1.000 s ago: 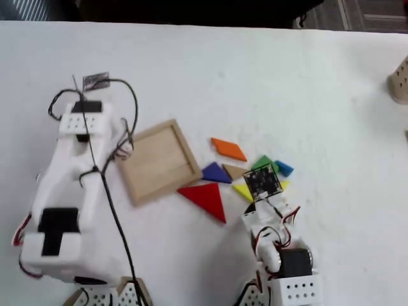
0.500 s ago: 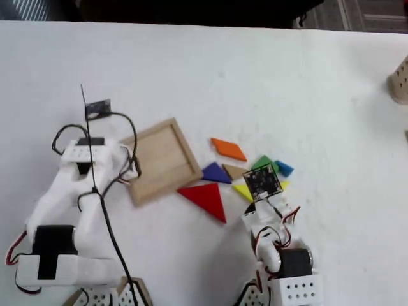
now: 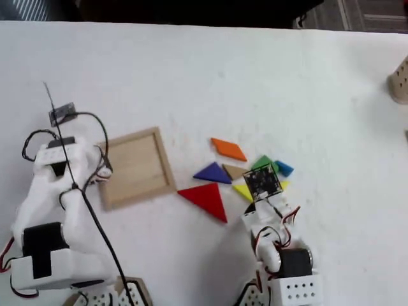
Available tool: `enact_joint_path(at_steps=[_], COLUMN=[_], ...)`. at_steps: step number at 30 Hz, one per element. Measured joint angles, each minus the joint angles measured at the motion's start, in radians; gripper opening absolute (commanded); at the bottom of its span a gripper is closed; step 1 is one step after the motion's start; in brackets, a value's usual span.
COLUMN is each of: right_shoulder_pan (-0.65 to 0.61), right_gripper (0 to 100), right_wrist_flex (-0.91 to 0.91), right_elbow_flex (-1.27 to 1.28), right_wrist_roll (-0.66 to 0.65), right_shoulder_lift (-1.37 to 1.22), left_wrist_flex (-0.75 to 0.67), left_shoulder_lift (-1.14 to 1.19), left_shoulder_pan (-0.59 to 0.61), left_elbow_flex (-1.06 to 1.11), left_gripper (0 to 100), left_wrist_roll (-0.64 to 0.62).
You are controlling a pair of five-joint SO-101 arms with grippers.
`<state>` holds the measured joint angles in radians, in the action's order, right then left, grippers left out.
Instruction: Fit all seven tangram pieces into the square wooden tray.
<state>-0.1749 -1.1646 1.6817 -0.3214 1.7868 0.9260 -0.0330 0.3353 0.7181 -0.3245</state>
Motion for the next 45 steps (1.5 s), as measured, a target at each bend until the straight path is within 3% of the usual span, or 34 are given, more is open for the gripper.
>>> enact_joint_path(at_steps=[7, 16, 24, 32, 35, 36, 45], right_shoulder_pan=[0.000, 0.000, 0.000, 0.000, 0.000, 0.000, 0.000], right_gripper=[1.9, 1.8, 1.9, 1.8, 1.8, 1.8, 1.8], right_wrist_flex=[0.000, 0.000, 0.000, 0.000, -0.008, -0.015, -0.025], right_elbow_flex=[0.000, 0.000, 0.000, 0.000, 0.000, 0.000, 0.000], right_wrist_roll=[0.000, 0.000, 0.000, 0.000, 0.000, 0.000, 0.000], right_shoulder_lift=[0.000, 0.000, 0.000, 0.000, 0.000, 0.000, 0.000], left_wrist_flex=[0.002, 0.002, 0.002, -0.132, -0.201, -0.215, -0.253], left_shoulder_lift=[0.002, 0.002, 0.002, -0.015, -0.015, -0.009, 0.140], left_shoulder_pan=[-0.002, -0.239, -0.219, -0.304, -0.327, -0.338, -0.368], left_elbow_flex=[-0.061, -0.063, -0.071, -0.071, -0.071, -0.071, -0.190], left_gripper=[12, 12, 11, 11, 5, 1, 2], left_wrist_roll=[0.101, 0.140, 0.138, 0.032, -0.032, -0.038, -0.046])
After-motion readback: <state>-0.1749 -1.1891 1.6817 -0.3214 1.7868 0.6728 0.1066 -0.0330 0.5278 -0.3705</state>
